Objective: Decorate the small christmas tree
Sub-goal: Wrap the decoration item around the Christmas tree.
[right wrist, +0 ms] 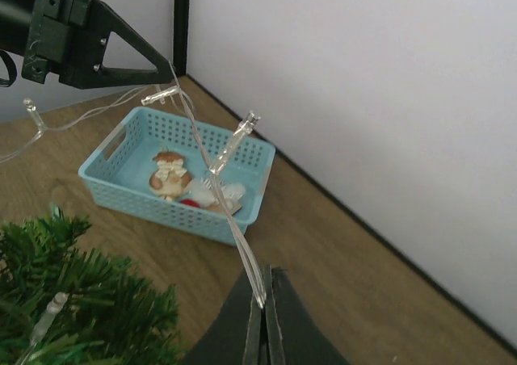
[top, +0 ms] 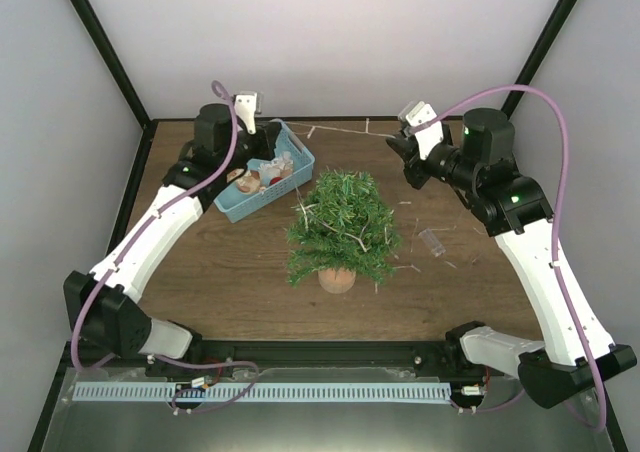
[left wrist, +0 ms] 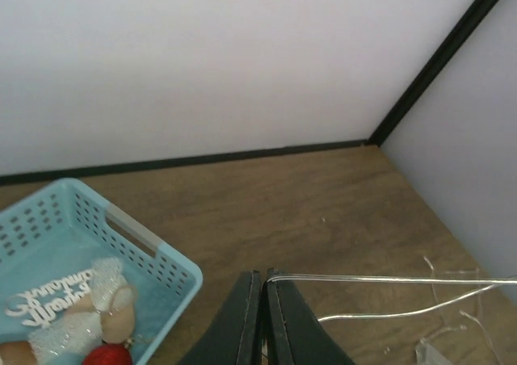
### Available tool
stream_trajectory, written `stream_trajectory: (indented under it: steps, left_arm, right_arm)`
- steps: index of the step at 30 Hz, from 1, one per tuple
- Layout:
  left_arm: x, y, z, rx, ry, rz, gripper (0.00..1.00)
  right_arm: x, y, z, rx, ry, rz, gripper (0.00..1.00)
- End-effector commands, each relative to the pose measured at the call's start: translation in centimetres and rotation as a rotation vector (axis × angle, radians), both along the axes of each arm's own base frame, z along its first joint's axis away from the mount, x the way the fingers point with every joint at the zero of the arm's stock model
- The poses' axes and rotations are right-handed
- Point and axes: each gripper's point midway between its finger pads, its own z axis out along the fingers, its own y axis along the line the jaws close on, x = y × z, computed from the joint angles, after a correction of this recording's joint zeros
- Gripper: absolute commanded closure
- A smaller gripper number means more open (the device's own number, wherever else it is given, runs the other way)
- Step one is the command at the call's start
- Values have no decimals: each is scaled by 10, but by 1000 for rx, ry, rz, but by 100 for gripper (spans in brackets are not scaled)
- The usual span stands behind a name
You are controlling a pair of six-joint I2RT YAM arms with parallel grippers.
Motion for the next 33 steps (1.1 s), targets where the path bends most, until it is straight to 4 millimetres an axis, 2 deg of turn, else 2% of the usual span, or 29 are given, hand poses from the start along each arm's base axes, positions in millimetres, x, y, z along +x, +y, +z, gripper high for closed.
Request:
stream_trajectory:
  steps: [1,7,12,16,19,22,26,33]
  left_arm:
    - [5,-5,-20,-21,61,-44,96]
    - [6,-27,-26,-73,85,-152,96]
    - [9,-37,-38,-103,126,-196,95]
    - [7,-43,-35,-133,114,-226,87]
    - [7,-43,-30,-137,106,-230,80]
    - [4,-45,-25,-146,99,-245,75]
    - [-2,-49,-29,-157,124,-281,71]
    - [-18,-62,-51,-172,200,-398,65]
  right_arm:
    - [-6,-16,-18,54,176,-119,99]
    - [-22,-20,-50,86,391,-169,99]
    - [-50,-7,-55,179,510,-83,99]
    - [-71,5,-59,268,580,2,99]
    - [-80,2,-60,311,576,1,99]
    - [-84,0,-65,329,581,-11,99]
    - [-84,0,-68,341,588,-17,99]
    - [-78,-7,-58,386,545,-75,99]
